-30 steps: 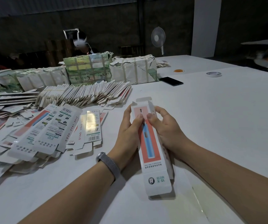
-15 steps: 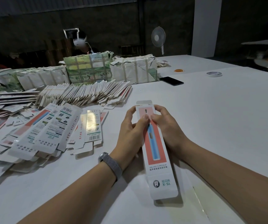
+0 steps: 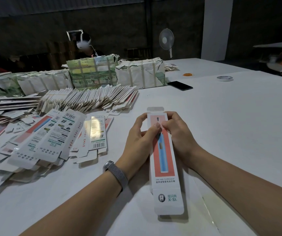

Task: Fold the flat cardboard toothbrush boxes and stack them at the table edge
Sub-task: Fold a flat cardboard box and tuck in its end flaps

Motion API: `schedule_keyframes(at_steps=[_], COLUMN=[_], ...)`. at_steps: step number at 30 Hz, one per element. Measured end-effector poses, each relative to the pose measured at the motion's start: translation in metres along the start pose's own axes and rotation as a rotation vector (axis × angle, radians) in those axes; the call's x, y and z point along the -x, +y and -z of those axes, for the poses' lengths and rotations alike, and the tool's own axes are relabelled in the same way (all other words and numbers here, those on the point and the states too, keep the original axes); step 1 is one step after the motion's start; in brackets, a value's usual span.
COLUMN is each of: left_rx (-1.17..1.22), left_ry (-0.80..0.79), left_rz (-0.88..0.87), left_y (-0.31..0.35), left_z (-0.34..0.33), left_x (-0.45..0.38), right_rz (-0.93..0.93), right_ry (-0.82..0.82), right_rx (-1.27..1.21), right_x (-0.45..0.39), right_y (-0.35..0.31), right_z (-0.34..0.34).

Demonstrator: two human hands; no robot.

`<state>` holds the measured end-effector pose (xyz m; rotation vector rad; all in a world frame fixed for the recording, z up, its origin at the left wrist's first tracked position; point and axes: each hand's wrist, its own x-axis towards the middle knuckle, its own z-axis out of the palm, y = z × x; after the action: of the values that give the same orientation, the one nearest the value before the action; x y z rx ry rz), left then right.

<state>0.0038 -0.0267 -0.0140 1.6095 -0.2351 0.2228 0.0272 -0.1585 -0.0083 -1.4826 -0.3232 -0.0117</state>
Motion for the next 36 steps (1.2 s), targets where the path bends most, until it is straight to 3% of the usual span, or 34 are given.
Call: schedule_keyframes(at_steps=[16, 24, 36], left_rx=[0.068, 0.151, 0.168], left_ry=[-0.057, -0.044, -0.072], left_rz=[0.092, 0.079, 0.059], left_y=[-0.0059, -0.0058, -0.0001], left_z=[0.0031, 0.0046, 0.0064], left_x=[0.0004, -0.0018, 0.0034], right_rz=[0.087, 0.011, 0.006], right_ry=[0.021, 0.032, -0.031], right_rx=[-0.099, -0.163, -0.036], right_x=[-0.0013, -0.0031, 0.0012], right_y=[-0.0022, 0.0003, -0.0014], right_z=[0.0018, 0.0019, 0.0037])
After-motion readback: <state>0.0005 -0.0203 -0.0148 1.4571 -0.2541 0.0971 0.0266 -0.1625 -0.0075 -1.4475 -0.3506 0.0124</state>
